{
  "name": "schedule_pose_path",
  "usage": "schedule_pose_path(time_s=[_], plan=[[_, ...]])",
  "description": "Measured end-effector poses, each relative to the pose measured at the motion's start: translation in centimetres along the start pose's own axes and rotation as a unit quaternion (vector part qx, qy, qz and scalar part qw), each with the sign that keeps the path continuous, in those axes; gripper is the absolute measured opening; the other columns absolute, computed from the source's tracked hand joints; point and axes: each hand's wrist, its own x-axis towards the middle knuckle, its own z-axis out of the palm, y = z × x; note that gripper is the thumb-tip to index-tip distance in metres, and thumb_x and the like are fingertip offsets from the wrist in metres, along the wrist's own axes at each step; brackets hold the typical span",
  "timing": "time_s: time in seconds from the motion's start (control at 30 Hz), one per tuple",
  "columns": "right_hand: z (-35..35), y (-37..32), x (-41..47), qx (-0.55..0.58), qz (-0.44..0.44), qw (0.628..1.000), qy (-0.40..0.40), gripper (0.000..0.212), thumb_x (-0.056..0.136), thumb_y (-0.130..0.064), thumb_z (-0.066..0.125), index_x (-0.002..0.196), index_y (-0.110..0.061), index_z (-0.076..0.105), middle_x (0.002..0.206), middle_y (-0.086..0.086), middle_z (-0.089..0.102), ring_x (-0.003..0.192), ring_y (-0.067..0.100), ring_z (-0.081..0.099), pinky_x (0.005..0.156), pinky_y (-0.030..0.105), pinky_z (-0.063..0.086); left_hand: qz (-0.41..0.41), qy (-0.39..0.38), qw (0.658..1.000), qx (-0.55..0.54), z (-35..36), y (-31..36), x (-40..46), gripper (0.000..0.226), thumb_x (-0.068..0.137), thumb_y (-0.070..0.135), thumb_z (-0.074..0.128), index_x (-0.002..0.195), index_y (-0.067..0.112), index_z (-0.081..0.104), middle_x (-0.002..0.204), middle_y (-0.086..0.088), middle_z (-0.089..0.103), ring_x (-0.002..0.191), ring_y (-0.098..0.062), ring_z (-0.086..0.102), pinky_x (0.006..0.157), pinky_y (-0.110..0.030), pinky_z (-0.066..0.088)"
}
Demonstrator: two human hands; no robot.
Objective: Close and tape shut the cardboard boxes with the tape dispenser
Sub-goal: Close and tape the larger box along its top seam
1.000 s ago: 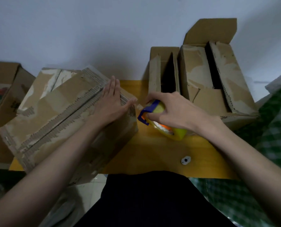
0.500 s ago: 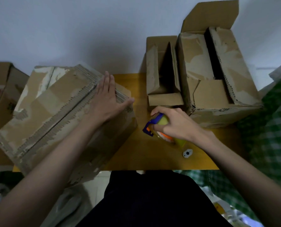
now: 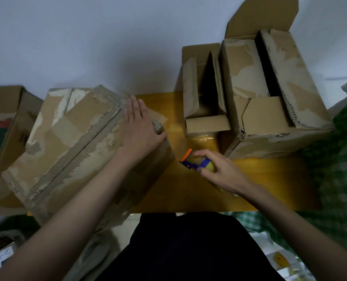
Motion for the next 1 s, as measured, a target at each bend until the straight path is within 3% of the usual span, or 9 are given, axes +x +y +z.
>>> schedule_pose_path(time_s=[0.13, 0.3, 0.5, 0.63, 0.73, 0.83, 0.9, 0.97, 1.0], plan=[[3.7, 3.6, 1.1, -0.109, -0.031, 0.991, -0.065, 0.039, 0.099, -0.029, 0.054, 0.137, -0.037, 0.046, 0.119, 0.001, 0.047, 0.108, 0.017, 0.048, 0.090, 0.036, 0.046, 0.000, 0.004, 1.000, 0.001, 0.0, -0.1, -0.1, 0.121, 0.088, 0.071, 0.052, 0.155, -0.003, -0.017, 0.163, -0.023, -0.024, 0.153, -0.033, -0.019, 0.126, -0.046, -0.002], [7.6, 7.5, 2.0, -0.260, -0.057, 0.962, -0.063, 0.061, 0.095, -0.031, 0.059, 0.150, -0.036, 0.033, 0.120, 0.003, 0.046, 0.106, 0.022, 0.048, 0.078, 0.033, 0.034, 0.001, 0.009, 1.000, 0.015, 0.1, -0.1, -0.4, 0.120, 0.089, 0.073, 0.048, 0.155, -0.003, -0.017, 0.163, -0.023, -0.023, 0.153, -0.034, -0.018, 0.126, -0.045, -0.003], [9.9, 10.8, 1.9, -0.265, -0.021, 0.963, -0.050, 0.081, 0.091, -0.017, 0.060, 0.155, -0.035, 0.013, 0.121, 0.004, 0.054, 0.103, 0.027, 0.051, 0.073, 0.034, 0.033, -0.001, 0.004, 1.000, 0.012, 0.0, 0.1, -0.5, 0.119, 0.090, 0.072, 0.047, 0.155, -0.003, -0.017, 0.163, -0.023, -0.024, 0.153, -0.033, -0.019, 0.126, -0.046, -0.004], [10.7, 11.3, 2.2, -0.260, -0.011, 0.965, -0.045, 0.062, 0.102, -0.022, 0.046, 0.156, -0.030, 0.016, 0.124, 0.008, 0.057, 0.109, 0.027, 0.052, 0.075, 0.036, 0.041, -0.003, 0.001, 1.000, -0.002, -0.3, 0.2, -0.5, 0.120, 0.089, 0.070, 0.052, 0.155, -0.002, -0.019, 0.163, -0.021, -0.024, 0.153, -0.032, -0.021, 0.126, -0.044, -0.006], [11.0, 11.3, 2.6, -0.246, 0.002, 0.967, -0.061, 0.059, 0.102, -0.024, 0.048, 0.151, -0.033, 0.017, 0.125, 0.010, 0.054, 0.107, 0.028, 0.053, 0.076, 0.040, 0.050, -0.003, -0.003, 1.000, -0.009, -0.3, 0.0, -0.5, 0.121, 0.089, 0.070, 0.054, 0.155, -0.001, -0.020, 0.163, -0.020, -0.026, 0.152, -0.031, -0.022, 0.126, -0.045, -0.005], [9.8, 9.1, 4.1, -0.285, 0.000, 0.957, -0.057, 0.048, 0.098, -0.025, 0.058, 0.143, -0.027, 0.042, 0.130, 0.011, 0.052, 0.108, 0.029, 0.056, 0.075, 0.037, 0.047, 0.000, -0.007, 1.000, -0.017, -0.3, -0.2, -0.3, 0.121, 0.089, 0.069, 0.054, 0.155, -0.001, -0.020, 0.163, -0.020, -0.027, 0.152, -0.030, -0.023, 0.126, -0.045, -0.006], [7.9, 5.2, 5.4, -0.225, -0.025, 0.974, 0.002, 0.025, 0.097, -0.026, 0.061, 0.122, -0.022, 0.061, 0.122, 0.003, 0.055, 0.102, 0.020, 0.060, 0.073, 0.029, 0.046, 0.005, -0.007, 1.000, -0.022, -0.3, -0.3, -0.3, 0.122, 0.088, 0.070, 0.054, 0.154, 0.000, -0.021, 0.163, -0.019, -0.028, 0.152, -0.030, -0.023, 0.126, -0.045, -0.006], [5.7, 0.1, 6.4, -0.036, -0.027, 0.995, 0.092, 0.008, 0.098, -0.022, 0.061, 0.104, -0.025, 0.064, 0.101, -0.012, 0.057, 0.089, -0.001, 0.056, 0.074, 0.018, 0.043, 0.017, -0.011, 0.999, -0.031, -0.2, -0.6, -0.2, 0.123, 0.087, 0.070, 0.055, 0.155, 0.000, -0.021, 0.163, -0.018, -0.028, 0.152, -0.029, -0.024, 0.126, -0.044, -0.006], [4.8, -2.3, 6.9, 0.071, -0.016, 0.986, 0.147, 0.006, 0.098, -0.021, 0.062, 0.101, -0.026, 0.065, 0.094, -0.016, 0.059, 0.085, -0.004, 0.057, 0.074, 0.015, 0.045, 0.024, -0.013, 0.999, -0.037, -0.2, -0.9, -0.2, 0.124, 0.086, 0.069, 0.056, 0.155, 0.001, -0.021, 0.163, -0.017, -0.028, 0.152, -0.028, -0.024, 0.126, -0.044, -0.007]])
